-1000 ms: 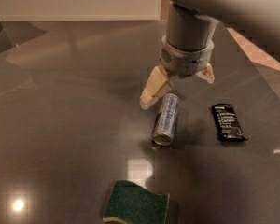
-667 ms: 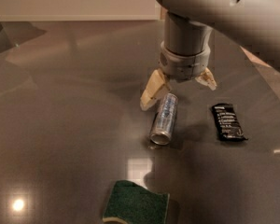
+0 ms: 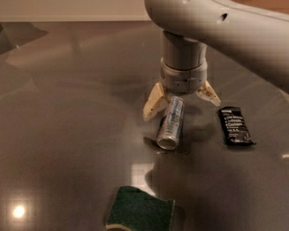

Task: Pick redbull can

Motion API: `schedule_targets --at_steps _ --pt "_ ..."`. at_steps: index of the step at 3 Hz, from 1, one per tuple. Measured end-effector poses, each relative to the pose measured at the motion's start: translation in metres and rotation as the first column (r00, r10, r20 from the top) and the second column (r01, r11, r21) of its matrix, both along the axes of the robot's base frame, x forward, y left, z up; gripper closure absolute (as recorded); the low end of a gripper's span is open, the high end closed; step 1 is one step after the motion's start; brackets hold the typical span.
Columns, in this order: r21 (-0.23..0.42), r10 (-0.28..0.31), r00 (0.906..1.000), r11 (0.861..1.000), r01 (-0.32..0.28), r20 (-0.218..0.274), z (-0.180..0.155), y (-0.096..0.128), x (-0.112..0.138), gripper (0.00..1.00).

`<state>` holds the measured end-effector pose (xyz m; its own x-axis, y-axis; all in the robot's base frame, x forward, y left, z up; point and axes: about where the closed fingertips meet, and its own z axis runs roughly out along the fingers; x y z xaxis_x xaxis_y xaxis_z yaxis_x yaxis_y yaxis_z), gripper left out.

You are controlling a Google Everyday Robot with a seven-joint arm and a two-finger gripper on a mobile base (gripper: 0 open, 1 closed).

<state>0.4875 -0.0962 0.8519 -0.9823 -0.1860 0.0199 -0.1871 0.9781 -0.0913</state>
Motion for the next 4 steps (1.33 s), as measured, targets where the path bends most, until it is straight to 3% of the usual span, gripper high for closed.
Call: schedule_targets --at_steps 1,2,4 --pt "-0.004 -0.024 0.9995 1.000 0.024 -0.020 -0.010 0.004 -0.001 0.18" --pt "0.001 -0.043 0.9989 0.999 0.043 -0.020 -0.012 0.007 -0.003 0.42" --pt "0.041 -0.009 0.9996 0.999 0.008 0.026 0.016 0.018 -0.005 0.88"
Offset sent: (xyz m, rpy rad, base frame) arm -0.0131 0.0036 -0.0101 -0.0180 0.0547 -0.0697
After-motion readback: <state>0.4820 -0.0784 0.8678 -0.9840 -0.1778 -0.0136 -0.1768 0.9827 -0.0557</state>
